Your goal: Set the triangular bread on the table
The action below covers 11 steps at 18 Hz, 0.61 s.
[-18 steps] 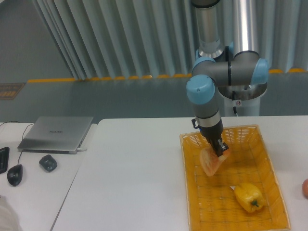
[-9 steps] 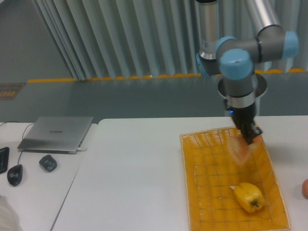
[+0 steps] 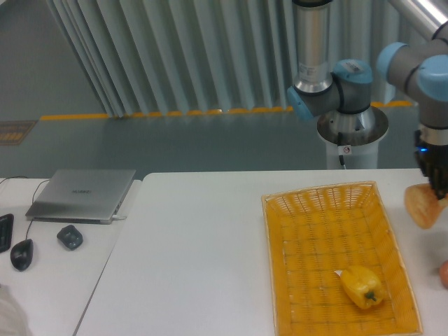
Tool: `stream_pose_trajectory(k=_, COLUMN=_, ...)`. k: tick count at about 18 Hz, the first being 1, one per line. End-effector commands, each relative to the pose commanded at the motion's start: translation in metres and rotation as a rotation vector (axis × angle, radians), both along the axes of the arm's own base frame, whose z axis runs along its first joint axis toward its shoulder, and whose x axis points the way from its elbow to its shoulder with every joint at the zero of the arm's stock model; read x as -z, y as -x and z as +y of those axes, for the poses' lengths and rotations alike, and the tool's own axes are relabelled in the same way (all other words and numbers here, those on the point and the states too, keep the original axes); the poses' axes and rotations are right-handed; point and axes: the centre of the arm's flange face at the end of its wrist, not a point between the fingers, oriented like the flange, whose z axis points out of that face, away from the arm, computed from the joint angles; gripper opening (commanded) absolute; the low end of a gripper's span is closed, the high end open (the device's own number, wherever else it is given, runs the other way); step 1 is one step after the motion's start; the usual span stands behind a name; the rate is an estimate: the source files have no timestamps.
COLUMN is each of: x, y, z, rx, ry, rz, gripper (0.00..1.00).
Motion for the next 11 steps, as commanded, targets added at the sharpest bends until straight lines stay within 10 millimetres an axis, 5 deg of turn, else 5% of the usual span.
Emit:
stream_pose_trajectory(k=7, x=0.015, y=0.051, z=-0.052, rx=0.059, ry=-0.020, rz=-0.033, gripper=0.17)
stream_pose_trajectory(k=8, x=0.019, y=0.053, z=-0.054, rx=0.079, ry=-0.026, rz=-0.043, gripper=0.32)
stream_pose_trajectory(k=10, x=0.023, y=0.057, z=-0.061, rx=0.097, ry=-0.024, rz=-0.051, gripper=1.00)
stream_pose_trajectory(k=11, x=0.023, y=0.057, z=-0.061, rx=0.100, ry=-0.024, rz=-0.051, gripper=1.00)
